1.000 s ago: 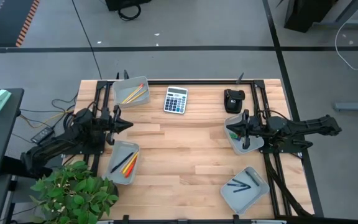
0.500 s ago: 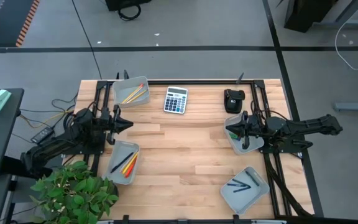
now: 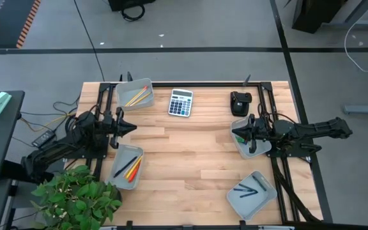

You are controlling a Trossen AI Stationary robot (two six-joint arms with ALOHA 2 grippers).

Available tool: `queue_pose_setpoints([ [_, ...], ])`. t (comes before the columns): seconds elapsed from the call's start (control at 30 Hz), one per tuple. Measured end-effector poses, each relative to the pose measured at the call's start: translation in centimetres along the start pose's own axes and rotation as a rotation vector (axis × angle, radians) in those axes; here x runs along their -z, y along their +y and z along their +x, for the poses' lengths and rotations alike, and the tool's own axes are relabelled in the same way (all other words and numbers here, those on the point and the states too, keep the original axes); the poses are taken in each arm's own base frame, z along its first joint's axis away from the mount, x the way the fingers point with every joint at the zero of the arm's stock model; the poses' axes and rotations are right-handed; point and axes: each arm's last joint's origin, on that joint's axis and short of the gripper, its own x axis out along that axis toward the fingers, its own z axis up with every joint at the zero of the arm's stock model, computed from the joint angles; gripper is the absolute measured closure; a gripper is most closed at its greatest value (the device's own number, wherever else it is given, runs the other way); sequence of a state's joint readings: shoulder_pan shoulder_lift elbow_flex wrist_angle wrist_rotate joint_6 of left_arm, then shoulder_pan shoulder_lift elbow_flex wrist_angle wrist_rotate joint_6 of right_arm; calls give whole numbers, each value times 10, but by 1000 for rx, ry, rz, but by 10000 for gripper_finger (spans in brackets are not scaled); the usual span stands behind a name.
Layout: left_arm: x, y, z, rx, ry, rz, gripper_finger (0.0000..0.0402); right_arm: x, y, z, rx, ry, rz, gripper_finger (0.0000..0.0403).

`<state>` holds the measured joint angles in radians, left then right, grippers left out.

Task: Sort crayons/erasers/pens/pencils in bins
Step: Return to Home Position

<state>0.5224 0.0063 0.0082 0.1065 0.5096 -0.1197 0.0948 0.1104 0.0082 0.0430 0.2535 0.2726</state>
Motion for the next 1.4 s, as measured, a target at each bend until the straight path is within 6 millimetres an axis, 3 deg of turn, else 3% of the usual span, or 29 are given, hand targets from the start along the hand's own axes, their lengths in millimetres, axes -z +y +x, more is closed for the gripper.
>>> queue_pose_setpoints([
  [1.4, -1, 0, 0, 1, -6, 3, 370, 0, 0, 0, 0, 0, 0, 397],
])
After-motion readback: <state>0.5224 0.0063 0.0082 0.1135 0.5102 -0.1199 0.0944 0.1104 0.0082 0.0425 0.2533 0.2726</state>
